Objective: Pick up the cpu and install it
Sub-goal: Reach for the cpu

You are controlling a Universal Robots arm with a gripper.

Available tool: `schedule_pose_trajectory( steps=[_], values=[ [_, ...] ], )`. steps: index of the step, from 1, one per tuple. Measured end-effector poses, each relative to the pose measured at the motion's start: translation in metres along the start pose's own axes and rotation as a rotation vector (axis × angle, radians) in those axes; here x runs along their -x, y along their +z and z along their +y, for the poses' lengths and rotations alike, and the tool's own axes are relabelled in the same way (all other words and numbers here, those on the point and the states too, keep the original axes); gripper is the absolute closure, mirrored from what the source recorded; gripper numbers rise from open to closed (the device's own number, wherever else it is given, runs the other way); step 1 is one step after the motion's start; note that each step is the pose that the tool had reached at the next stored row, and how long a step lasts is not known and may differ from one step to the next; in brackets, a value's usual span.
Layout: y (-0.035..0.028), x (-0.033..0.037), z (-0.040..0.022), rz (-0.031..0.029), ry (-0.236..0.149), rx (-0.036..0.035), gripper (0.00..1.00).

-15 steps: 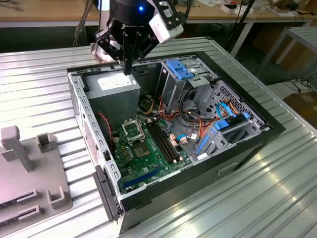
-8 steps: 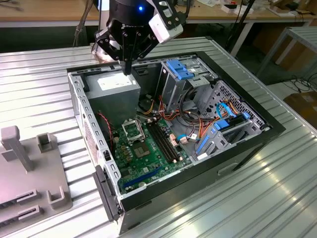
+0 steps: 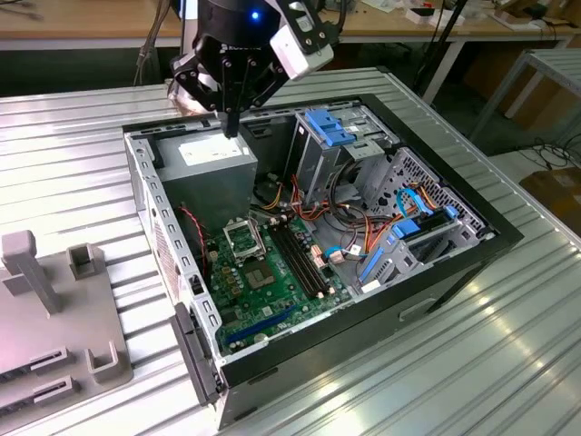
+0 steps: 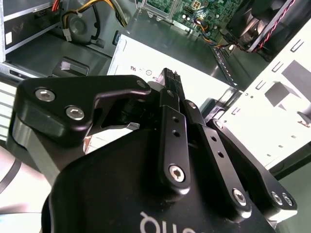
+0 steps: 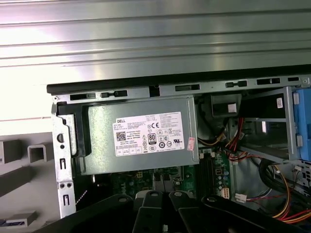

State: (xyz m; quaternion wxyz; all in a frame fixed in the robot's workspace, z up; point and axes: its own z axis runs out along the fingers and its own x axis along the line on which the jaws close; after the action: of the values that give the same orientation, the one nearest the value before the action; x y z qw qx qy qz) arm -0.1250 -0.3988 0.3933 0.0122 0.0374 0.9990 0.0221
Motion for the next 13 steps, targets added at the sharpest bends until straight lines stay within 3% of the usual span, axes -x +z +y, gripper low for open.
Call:
schedule_pose_trajectory(
  steps=[4, 6, 13],
  values=[
    [0.0, -0.0008, -0.0001, 0.0007, 0.0, 0.0, 0.89],
    [0.0003, -0.007, -0.0006, 0.0089, 0.0, -0.0007, 0.89],
    [0.0003, -0.0102, -0.0008, 0.0091, 0.0, -0.0006, 0.89]
  ],
)
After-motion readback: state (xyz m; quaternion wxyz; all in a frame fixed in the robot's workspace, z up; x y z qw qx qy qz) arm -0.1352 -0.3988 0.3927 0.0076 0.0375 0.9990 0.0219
